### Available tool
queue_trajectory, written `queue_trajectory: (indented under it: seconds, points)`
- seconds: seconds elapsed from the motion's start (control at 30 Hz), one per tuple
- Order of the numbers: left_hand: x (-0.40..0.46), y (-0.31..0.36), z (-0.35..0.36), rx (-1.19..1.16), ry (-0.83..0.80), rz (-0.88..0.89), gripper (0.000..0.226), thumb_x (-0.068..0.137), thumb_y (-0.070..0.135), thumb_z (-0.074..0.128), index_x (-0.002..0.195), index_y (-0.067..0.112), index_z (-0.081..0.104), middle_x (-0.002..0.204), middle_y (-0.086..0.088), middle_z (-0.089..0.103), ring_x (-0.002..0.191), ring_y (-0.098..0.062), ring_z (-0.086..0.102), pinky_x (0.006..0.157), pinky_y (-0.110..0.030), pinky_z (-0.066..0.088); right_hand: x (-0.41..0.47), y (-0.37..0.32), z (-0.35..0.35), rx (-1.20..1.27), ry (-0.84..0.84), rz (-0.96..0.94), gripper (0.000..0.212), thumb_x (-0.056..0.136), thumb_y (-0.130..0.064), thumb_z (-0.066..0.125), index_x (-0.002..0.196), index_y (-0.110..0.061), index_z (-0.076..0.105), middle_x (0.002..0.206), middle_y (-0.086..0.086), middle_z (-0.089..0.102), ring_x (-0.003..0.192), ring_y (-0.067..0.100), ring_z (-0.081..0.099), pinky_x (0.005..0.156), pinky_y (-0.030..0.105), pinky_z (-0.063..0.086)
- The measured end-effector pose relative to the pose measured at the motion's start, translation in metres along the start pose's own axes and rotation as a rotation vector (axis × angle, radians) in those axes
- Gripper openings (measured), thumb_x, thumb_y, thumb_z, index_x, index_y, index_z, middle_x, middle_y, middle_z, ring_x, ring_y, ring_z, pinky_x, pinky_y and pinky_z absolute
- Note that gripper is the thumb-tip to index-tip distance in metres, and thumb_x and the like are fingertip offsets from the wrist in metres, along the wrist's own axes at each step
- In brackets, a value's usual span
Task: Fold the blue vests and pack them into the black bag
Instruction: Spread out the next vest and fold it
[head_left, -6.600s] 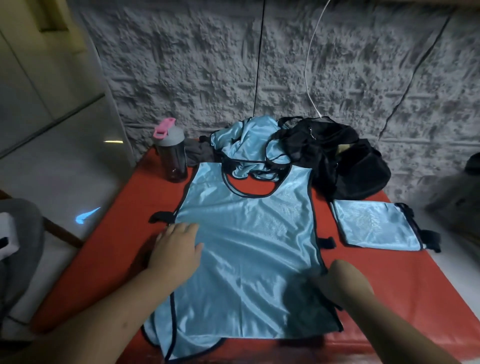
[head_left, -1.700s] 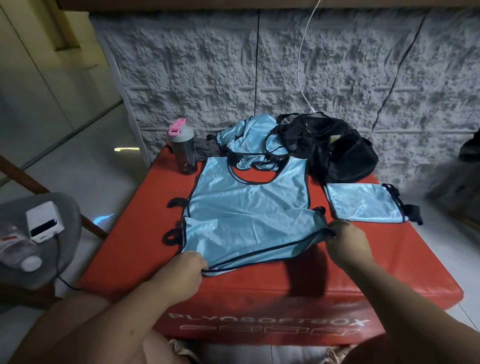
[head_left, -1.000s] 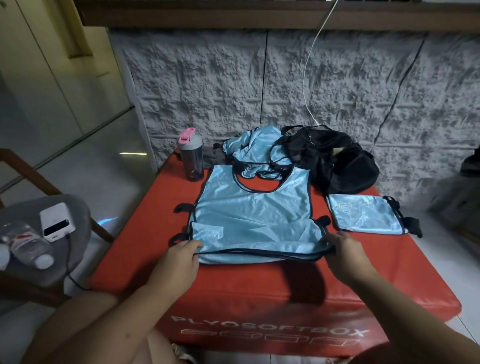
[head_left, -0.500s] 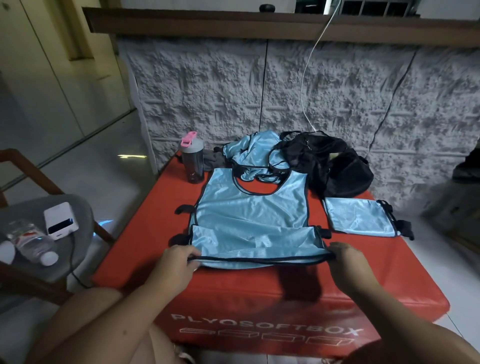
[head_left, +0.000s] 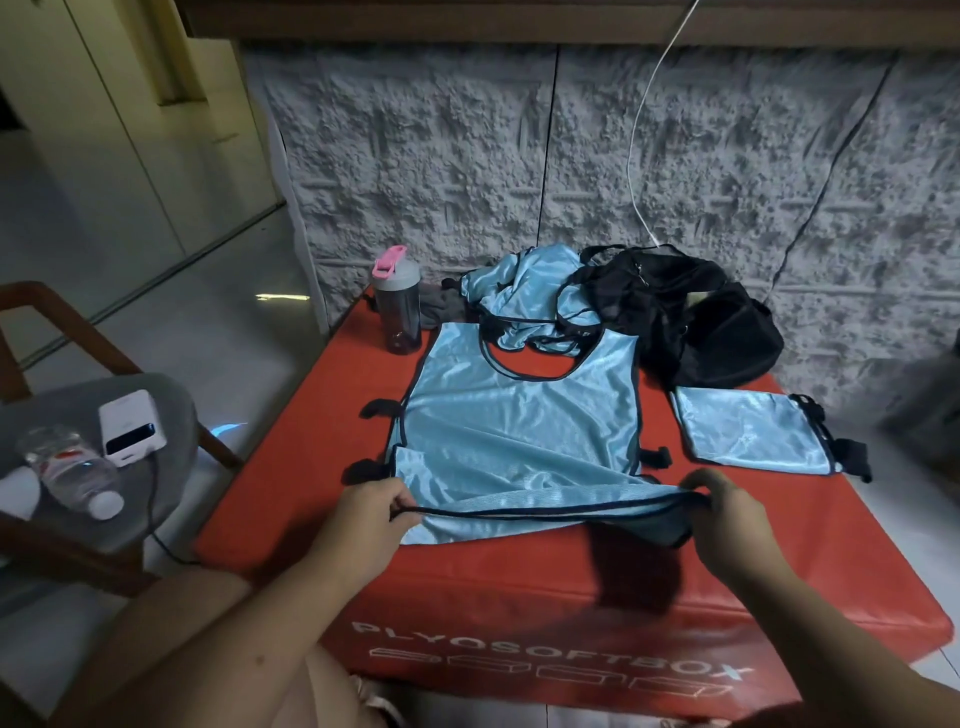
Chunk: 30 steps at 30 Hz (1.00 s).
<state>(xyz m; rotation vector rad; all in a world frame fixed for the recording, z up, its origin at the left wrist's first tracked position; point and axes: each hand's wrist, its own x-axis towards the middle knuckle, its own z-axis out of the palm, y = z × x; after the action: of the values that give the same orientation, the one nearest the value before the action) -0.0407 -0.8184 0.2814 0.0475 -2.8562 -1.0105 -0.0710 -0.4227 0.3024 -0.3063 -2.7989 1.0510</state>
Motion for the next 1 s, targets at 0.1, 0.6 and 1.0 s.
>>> queue_trajectory:
  seconds: [0.1,0.6,1.0]
  points:
    - [0.004,-0.003,0.004,0.006,0.007,-0.032,0.023,0.08,0.012,0.084,0.072,0.023,0.065,0.068,0.008,0.065,0.062,-0.006,0.062,0.061,-0.031,0.055,0.006,0.002,0.005,-0.023,0.003,0.007,0.03,0.084,0.006,0.053,0.095,-0.02,0.065,0.067,-0.001,0.062,0.062,0.015,0.057,0.053,0.026,0.041]
    - [0.003,-0.01,0.013,0.249,-0.168,0.069,0.015,0.081,0.014,0.08,0.074,0.025,0.072,0.083,0.01,0.062,0.081,-0.008,0.056,0.076,-0.028,0.051,0.017,0.007,0.015,-0.158,-0.022,-0.006,0.036,0.075,0.006,0.057,0.097,-0.017,0.074,0.072,0.001,0.061,0.077,0.031,0.062,0.066,0.029,0.038]
    - [0.002,-0.011,-0.002,0.2,0.086,0.146,0.027,0.077,-0.01,0.07,0.078,0.016,0.077,0.087,0.012,0.056,0.085,-0.008,0.054,0.075,-0.015,0.044,0.01,0.002,0.005,-0.134,-0.008,-0.006,0.036,0.076,0.007,0.056,0.096,-0.016,0.074,0.068,-0.002,0.059,0.06,0.015,0.05,0.053,0.013,0.034]
